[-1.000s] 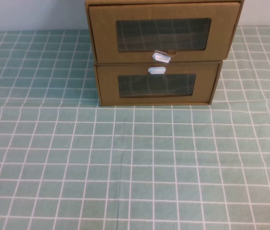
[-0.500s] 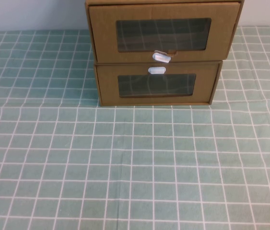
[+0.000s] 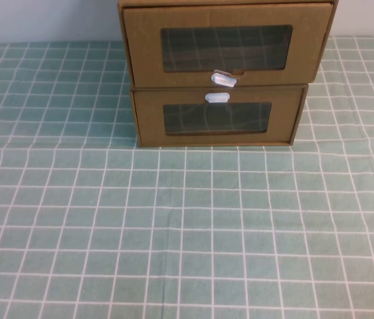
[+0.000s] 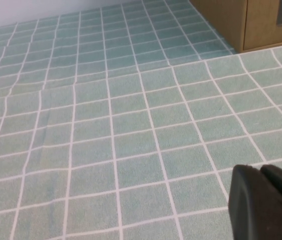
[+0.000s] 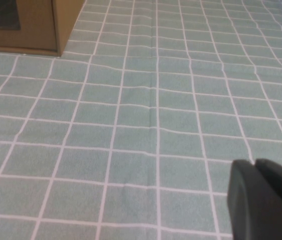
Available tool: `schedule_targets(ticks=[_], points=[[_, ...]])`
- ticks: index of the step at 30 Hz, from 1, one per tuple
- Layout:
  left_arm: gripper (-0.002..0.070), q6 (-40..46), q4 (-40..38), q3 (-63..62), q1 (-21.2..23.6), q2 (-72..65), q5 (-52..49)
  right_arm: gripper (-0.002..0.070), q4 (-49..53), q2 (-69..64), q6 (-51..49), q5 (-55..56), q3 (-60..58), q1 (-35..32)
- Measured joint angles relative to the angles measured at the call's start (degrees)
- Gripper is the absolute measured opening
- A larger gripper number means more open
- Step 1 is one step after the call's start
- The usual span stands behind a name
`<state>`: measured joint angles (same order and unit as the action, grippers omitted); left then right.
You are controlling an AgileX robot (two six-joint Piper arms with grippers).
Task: Open the shoe box
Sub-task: 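Pull the top drawer of the cardboard box fully open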
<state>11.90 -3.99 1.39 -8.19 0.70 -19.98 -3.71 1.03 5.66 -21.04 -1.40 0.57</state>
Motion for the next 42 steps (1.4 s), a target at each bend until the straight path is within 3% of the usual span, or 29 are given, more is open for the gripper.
schedule_targets(ticks=[6, 11, 22, 28, 34, 42], points=[[-0.0005, 0.00, 0.00, 0.11, 0.00, 0.00, 4.48, -0.0013, -0.45, 0.00, 0.00, 2.39, 0.00, 0.00], [-0.0005, -0.50, 0.00, 0.11, 0.00, 0.00, 12.85, -0.0014, -0.57, 0.00, 0.00, 10.91, 0.00, 0.00], [-0.0005, -8.82, -0.42, 0.11, 0.00, 0.00, 47.53, -0.0014, -0.68, 0.00, 0.00, 56.12, 0.00, 0.00], [-0.0005, -9.69, -0.50, 0.11, 0.00, 0.00, 66.75, -0.0013, -0.68, 0.00, 0.00, 75.01, 0.00, 0.00], [-0.0005, -9.95, -0.76, 0.11, 0.00, 0.12, 72.44, -0.0014, -1.32, 0.00, 0.00, 83.64, 0.00, 0.00], [-0.0005, -14.54, -1.94, -1.46, 0.00, 0.12, 80.36, -0.0013, 0.83, 0.00, 0.00, 86.47, 2.73, 0.00]])
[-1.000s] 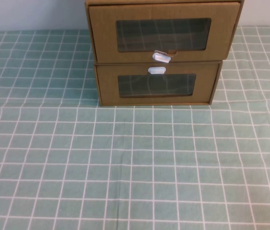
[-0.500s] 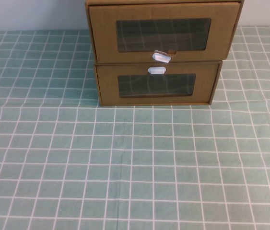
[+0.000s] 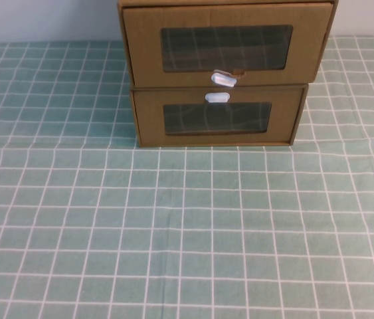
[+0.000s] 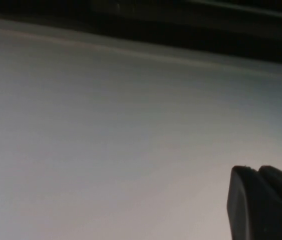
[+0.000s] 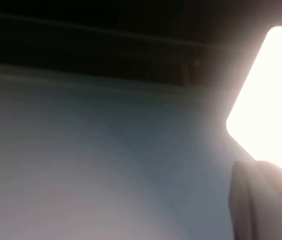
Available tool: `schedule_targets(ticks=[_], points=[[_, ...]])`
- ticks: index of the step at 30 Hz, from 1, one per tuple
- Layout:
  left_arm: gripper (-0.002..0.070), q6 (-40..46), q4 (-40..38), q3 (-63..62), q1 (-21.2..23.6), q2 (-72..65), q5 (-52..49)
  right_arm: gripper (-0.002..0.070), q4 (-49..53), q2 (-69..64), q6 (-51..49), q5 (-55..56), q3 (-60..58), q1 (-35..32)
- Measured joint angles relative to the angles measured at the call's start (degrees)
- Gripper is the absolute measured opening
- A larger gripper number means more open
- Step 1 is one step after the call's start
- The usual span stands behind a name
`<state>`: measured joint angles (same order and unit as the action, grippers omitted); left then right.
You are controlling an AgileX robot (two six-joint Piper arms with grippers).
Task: Open the shoe box
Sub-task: 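Pull the top drawer of the cardboard box fully open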
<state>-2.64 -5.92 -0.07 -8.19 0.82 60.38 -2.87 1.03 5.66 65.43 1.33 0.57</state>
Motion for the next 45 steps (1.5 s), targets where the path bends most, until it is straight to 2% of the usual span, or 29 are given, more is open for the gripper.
schedule_targets(ticks=[3, 6, 12, 16, 20, 23, 27, 30, 34, 38, 40, 42, 45], points=[[-0.0005, -0.54, -1.10, -6.45, 0.00, 0.00, -2.24, -0.0013, 0.63, 0.00, 0.00, -3.60, 6.87, 0.00], [-0.0006, -0.58, -1.32, -15.65, 0.00, 0.00, -11.04, -0.0013, -0.59, 0.00, 0.00, -13.08, 17.00, 0.00], [-0.0005, -0.40, -1.01, -37.05, 0.00, -6.21, -28.32, -0.0014, -15.80, -3.41, 0.14, -35.49, 36.08, 0.00], [-0.0005, 1.86, -0.47, -50.19, 0.00, -15.69, -47.51, -0.0014, -25.85, -11.60, 4.85, -48.77, 46.59, 0.00], [-0.0005, 5.11, -0.36, -61.36, 0.00, -26.90, -66.56, -0.0014, -27.76, -20.39, 9.39, -65.43, 53.51, 0.00], [-0.0005, 6.23, -0.28, -65.90, 0.00, -34.58, -73.79, -0.0014, -27.62, -26.60, 10.41, -75.39, 55.68, 0.00], [-0.0005, 6.47, -0.14, -66.57, 0.00, -41.65, -74.45, -0.0014, -23.95, -33.00, 10.65, -83.68, 55.44, 0.00], [-0.0005, 6.37, -2.39, -66.57, 0.00, -46.73, -74.05, -0.0014, -22.74, -36.29, 10.74, -85.33, 55.35, 0.00], [-0.0005, 6.00, -8.41, -66.57, 0.00, -52.67, -74.45, -0.0014, -25.83, -40.14, 10.74, -85.02, 55.35, 0.00], [-0.0005, 7.51, -10.31, -67.65, 0.00, -59.07, -77.45, -0.0013, -30.00, -44.43, 12.06, -84.99, 55.35, 0.00], [-0.0005, 10.14, -10.59, -69.36, -0.98, -62.83, -78.65, -0.0013, -30.84, -46.54, 16.60, -87.49, 55.47, 0.00], [-0.0005, 13.30, -10.59, -72.09, -3.22, -66.11, -79.21, -0.0013, -31.35, -48.91, 25.46, -91.16, 55.71, 0.00], [-0.0005, 19.43, -10.59, -77.93, -9.00, -70.87, -81.57, -0.0013, -32.49, -52.86, 41.30, -97.56, 55.71, 0.22]])
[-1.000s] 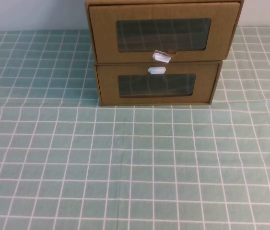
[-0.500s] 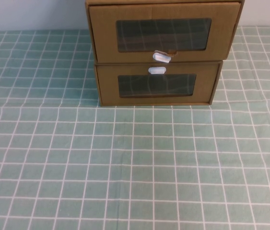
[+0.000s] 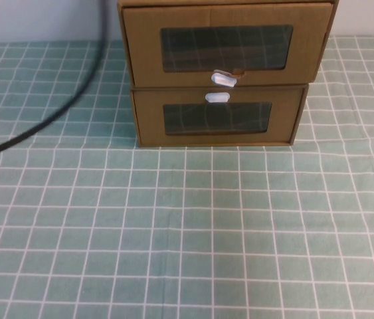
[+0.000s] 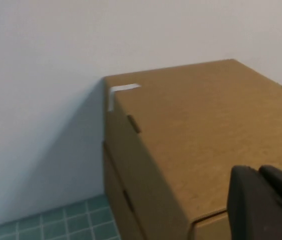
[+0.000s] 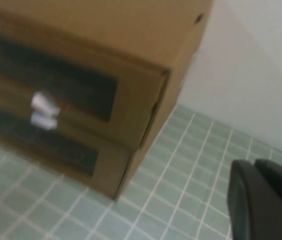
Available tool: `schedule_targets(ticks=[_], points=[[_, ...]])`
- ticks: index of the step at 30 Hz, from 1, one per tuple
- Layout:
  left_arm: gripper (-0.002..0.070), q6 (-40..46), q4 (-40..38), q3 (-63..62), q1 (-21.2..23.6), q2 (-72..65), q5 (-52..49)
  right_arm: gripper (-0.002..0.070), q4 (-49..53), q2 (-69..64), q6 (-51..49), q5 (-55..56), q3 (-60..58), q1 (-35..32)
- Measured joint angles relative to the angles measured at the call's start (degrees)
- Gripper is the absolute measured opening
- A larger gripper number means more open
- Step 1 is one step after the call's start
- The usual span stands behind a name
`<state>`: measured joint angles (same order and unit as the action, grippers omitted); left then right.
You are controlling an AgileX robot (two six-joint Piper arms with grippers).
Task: Open the shoe box
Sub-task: 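Pull the top drawer of the cardboard box fully open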
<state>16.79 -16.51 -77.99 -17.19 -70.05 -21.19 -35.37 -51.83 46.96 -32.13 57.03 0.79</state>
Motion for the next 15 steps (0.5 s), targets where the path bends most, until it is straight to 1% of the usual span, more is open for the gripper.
schedule_targets(ticks=[2, 4, 6, 10, 12, 15], points=[[-0.0005, 4.10, 0.00, -5.51, -3.75, -3.57, -3.28, -0.0013, -0.11, -2.46, 11.76, -5.10, 0.00, 1.00], [-0.0005, 6.31, 0.00, -11.11, -6.11, -7.21, -6.92, -0.0014, 0.69, -4.18, 17.89, -8.27, 0.00, 2.46], [-0.0005, 7.42, -1.01, -17.73, -7.19, -11.87, -11.21, -0.0014, 3.20, -5.75, 20.00, -9.06, 0.00, 4.16], [-0.0005, 8.19, -4.70, -30.57, -7.17, -21.94, -21.71, -0.0014, 7.58, -8.98, 22.30, -11.51, 0.00, 7.90], [-0.0005, 9.40, -7.87, -36.48, -7.05, -26.88, -26.52, -0.0014, 7.71, -10.27, 22.44, -11.49, 0.00, 9.92], [-0.0005, 12.43, -14.68, -46.04, -6.95, -34.93, -32.98, -0.0014, 5.77, -12.19, 22.58, -11.27, 0.12, 12.91]])
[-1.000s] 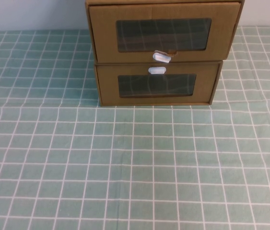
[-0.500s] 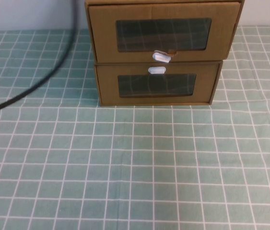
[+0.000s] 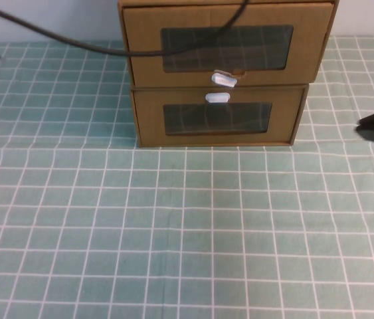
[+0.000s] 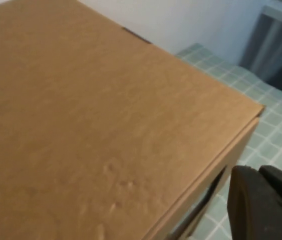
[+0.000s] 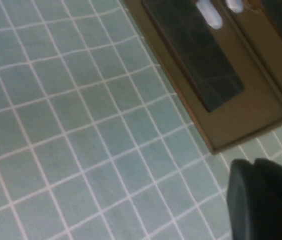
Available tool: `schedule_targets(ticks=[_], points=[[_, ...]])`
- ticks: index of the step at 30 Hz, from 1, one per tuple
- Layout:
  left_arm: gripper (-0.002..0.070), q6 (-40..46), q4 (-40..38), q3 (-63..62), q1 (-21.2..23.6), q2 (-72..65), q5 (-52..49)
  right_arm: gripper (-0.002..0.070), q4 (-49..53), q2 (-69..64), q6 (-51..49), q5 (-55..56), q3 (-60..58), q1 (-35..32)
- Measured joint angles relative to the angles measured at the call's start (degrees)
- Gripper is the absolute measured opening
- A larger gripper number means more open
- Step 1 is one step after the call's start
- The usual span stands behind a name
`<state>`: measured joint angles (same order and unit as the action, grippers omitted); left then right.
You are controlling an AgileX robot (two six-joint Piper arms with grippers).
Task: Open the shoe box
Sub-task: 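Pull the top drawer of the cardboard box fully open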
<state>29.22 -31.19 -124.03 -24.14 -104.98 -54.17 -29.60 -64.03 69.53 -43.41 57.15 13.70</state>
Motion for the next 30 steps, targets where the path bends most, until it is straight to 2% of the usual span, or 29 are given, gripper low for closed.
schedule_targets(ticks=[2, 6, 14, 18, 21, 23, 27, 30], points=[[-0.0005, 1.29, -4.46, -5.90, 0.00, -5.13, -3.13, -0.0014, -0.62, -1.77, 0.10, 0.01, 0.44, 2.23], [-0.0005, 1.52, -5.90, -12.41, 0.00, -11.99, -4.44, -0.0014, -1.02, -4.32, -0.08, 0.24, 0.89, 6.11], [-0.0005, 0.16, -5.42, -13.39, 1.89, -16.52, -4.67, -0.0003, -1.19, -7.31, -1.59, 2.26, 0.96, 14.52], [-0.0005, -0.33, -5.70, -13.39, 2.26, -17.92, -6.23, -0.0003, 3.56, -11.85, -7.70, 7.22, 0.96, 15.79], [-0.0005, -0.42, -6.36, -13.51, 2.29, -18.13, -6.95, -0.0002, 18.67, -15.66, -15.96, 10.12, 1.01, 16.02], [-0.0005, -0.86, -6.50, -13.71, 2.39, -18.13, -7.64, -0.0002, 33.73, -17.85, -28.20, 10.15, 1.92, 16.02], [-0.0005, -1.65, -6.87, -13.71, 2.59, -18.13, -7.76, -0.0002, 62.54, -19.56, -60.32, 6.33, 6.82, 16.26], [-0.0005, -2.01, -7.26, -13.74, 2.72, -18.26, -7.97, -0.0002, 77.61, -19.56, -70.20, 2.41, 10.83, 18.07]])
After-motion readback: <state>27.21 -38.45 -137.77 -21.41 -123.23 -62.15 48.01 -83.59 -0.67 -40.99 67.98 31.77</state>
